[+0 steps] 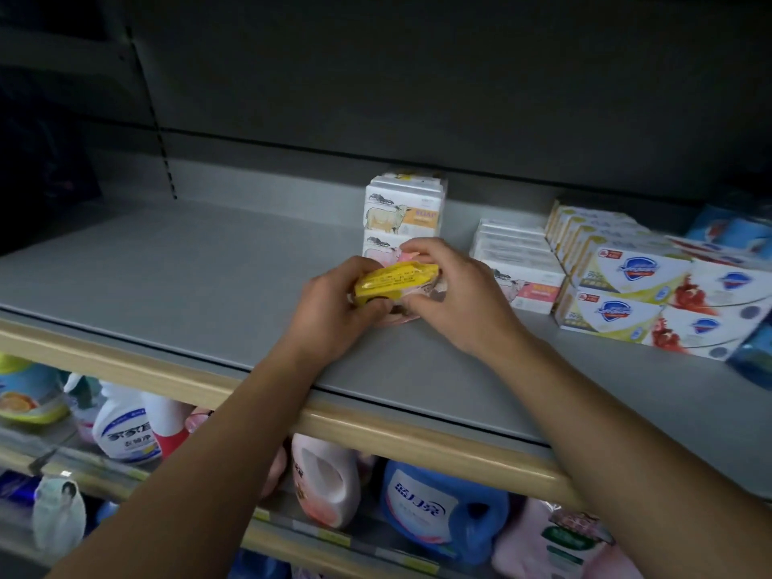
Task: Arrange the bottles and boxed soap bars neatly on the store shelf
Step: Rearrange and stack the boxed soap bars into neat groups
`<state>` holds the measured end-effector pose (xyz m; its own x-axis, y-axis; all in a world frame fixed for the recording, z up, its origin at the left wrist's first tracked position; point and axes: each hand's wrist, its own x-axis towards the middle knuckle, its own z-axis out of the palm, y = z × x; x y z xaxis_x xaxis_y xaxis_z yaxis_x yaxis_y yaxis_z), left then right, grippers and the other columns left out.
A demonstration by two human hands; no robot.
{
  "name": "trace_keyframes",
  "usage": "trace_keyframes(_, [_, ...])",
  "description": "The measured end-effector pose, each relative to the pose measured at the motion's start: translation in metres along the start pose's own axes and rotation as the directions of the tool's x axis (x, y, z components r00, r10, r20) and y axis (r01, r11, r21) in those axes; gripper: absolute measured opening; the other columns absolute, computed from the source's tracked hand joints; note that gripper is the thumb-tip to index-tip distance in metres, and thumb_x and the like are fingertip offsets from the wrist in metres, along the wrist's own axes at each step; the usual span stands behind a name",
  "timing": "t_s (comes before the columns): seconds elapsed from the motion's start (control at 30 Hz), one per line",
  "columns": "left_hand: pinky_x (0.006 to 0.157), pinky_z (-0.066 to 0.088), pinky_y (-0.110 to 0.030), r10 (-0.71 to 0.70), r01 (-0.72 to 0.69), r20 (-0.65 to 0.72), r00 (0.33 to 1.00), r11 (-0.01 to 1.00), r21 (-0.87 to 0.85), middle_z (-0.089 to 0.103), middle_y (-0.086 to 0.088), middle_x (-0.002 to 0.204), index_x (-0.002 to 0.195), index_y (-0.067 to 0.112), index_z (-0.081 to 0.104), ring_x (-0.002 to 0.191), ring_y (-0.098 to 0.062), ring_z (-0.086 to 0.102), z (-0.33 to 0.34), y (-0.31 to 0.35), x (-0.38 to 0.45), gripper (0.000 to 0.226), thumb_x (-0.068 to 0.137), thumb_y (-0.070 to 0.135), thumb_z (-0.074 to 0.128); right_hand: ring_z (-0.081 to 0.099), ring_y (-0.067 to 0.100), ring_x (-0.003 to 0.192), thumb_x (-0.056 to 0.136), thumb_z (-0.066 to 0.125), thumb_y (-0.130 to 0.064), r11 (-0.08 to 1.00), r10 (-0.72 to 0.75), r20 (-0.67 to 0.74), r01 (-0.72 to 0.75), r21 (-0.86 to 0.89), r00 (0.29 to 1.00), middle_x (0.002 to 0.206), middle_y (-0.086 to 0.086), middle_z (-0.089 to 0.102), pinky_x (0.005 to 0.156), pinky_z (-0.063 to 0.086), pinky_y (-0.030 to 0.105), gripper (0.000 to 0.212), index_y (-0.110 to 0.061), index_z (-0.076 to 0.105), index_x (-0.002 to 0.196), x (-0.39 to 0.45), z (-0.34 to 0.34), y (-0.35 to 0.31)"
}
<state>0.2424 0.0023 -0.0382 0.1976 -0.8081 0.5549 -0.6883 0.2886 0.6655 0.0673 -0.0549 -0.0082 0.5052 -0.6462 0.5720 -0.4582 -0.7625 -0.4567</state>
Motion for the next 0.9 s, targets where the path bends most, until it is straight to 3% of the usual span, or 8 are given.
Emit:
trace_keyframes(0.1, [0.076, 0.049, -0.027, -0.066, 0.071, 0.039, 0.997, 0.989, -0.126, 0.069, -0.003, 0.093, 0.109, 0.014, 0.064, 0.081, -0.016, 0.063, -0.004, 0.004, 0.000, 0.030, 0.081, 0.009, 0.075, 0.054, 0.005, 0.117, 0.069, 0.085, -0.021, 0.974, 0.080, -0.080, -0.060, 0.217, 0.994, 0.128, -0.007, 0.057, 0.096, 0.039, 0.013, 0.081, -0.028, 0.045, 0.139, -0.015, -0.002, 0.008])
trace_keyframes(0.17, [0.078, 0.052, -0.031, -0.084, 0.103, 0.078, 0.993, 0.951, -0.291, 0.069, -0.010, 0.093, 0.108, 0.008, 0.062, 0.081, -0.015, 0.063, -0.007, 0.007, -0.001, 0.026, 0.084, 0.002, 0.071, 0.055, 0.003, 0.117, 0.070, 0.086, -0.019, 0.933, 0.147, -0.077, -0.112, 0.343, 0.986, 0.127, -0.008, 0.056, 0.099, 0.041, 0.016, 0.084, -0.030, 0.041, 0.140, -0.018, -0.004, 0.013])
trace_keyframes(0.33, [0.079, 0.056, -0.023, -0.077, 0.126, 0.130, 0.988, 0.897, -0.423, 0.068, -0.006, 0.095, 0.111, 0.007, 0.062, 0.084, -0.009, 0.065, -0.008, 0.008, -0.004, 0.027, 0.086, -0.003, 0.066, 0.068, 0.008, 0.090, 0.072, 0.077, -0.020, 0.919, 0.122, -0.020, -0.105, 0.379, 0.992, 0.097, -0.012, 0.069, 0.082, 0.055, 0.034, 0.044, -0.032, 0.060, 0.111, -0.020, 0.004, 0.011])
trace_keyframes(0.47, [0.078, 0.054, -0.022, -0.086, 0.129, 0.125, 0.988, 0.907, -0.402, 0.071, -0.008, 0.099, 0.113, 0.006, 0.064, 0.087, -0.011, 0.067, -0.007, 0.007, -0.004, 0.027, 0.086, 0.000, 0.067, 0.069, 0.009, 0.085, 0.070, 0.070, -0.029, 0.912, 0.143, -0.011, -0.128, 0.391, 0.990, 0.092, -0.009, 0.072, 0.077, 0.057, 0.035, 0.038, -0.032, 0.066, 0.108, -0.017, 0.008, 0.009])
trace_keyframes(0.57, [0.081, 0.055, -0.028, -0.110, 0.154, 0.142, 0.984, 0.927, -0.343, 0.074, -0.011, 0.096, 0.106, 0.007, 0.068, 0.085, -0.016, 0.068, -0.009, 0.008, -0.004, 0.020, 0.086, 0.006, 0.069, 0.067, 0.008, 0.078, 0.070, 0.070, -0.032, 0.877, 0.211, 0.040, -0.207, 0.433, 0.977, 0.084, -0.011, 0.071, 0.070, 0.052, 0.031, 0.022, -0.036, 0.066, 0.092, -0.018, 0.004, 0.009])
trace_keyframes(0.73, [0.066, 0.060, -0.036, -0.236, 0.312, 0.214, 0.948, 0.825, -0.472, 0.072, -0.013, 0.083, 0.094, 0.004, 0.070, 0.073, -0.020, 0.066, 0.001, 0.029, -0.011, 0.012, 0.088, 0.014, 0.068, 0.072, 0.026, 0.089, 0.079, 0.074, -0.023, 0.728, 0.365, 0.203, -0.415, 0.546, 0.909, 0.093, 0.012, 0.074, 0.076, 0.060, 0.043, 0.013, -0.016, 0.070, 0.089, -0.025, -0.015, 0.003])
trace_keyframes(0.83, [0.056, 0.056, -0.027, -0.244, 0.350, 0.264, 0.933, 0.781, -0.517, 0.071, -0.009, 0.075, 0.093, 0.004, 0.070, 0.065, -0.017, 0.068, 0.017, 0.057, -0.016, 0.018, 0.088, 0.021, 0.067, 0.074, 0.022, 0.083, 0.086, 0.069, -0.016, 0.585, 0.451, 0.235, -0.484, 0.651, 0.861, 0.091, 0.012, 0.075, 0.063, 0.059, 0.032, 0.009, -0.010, 0.070, 0.092, -0.046, -0.043, 0.002])
trace_keyframes(0.9, [0.062, 0.059, -0.034, -0.231, 0.382, 0.327, 0.916, 0.752, -0.537, 0.072, -0.014, 0.081, 0.094, 0.003, 0.070, 0.071, -0.023, 0.070, 0.034, 0.081, -0.020, 0.023, 0.089, 0.026, 0.066, 0.074, 0.024, 0.082, 0.087, 0.068, -0.015, 0.542, 0.518, 0.198, -0.499, 0.676, 0.832, 0.090, 0.014, 0.075, 0.063, 0.060, 0.034, 0.011, -0.005, 0.070, 0.092, -0.065, -0.070, 0.006])
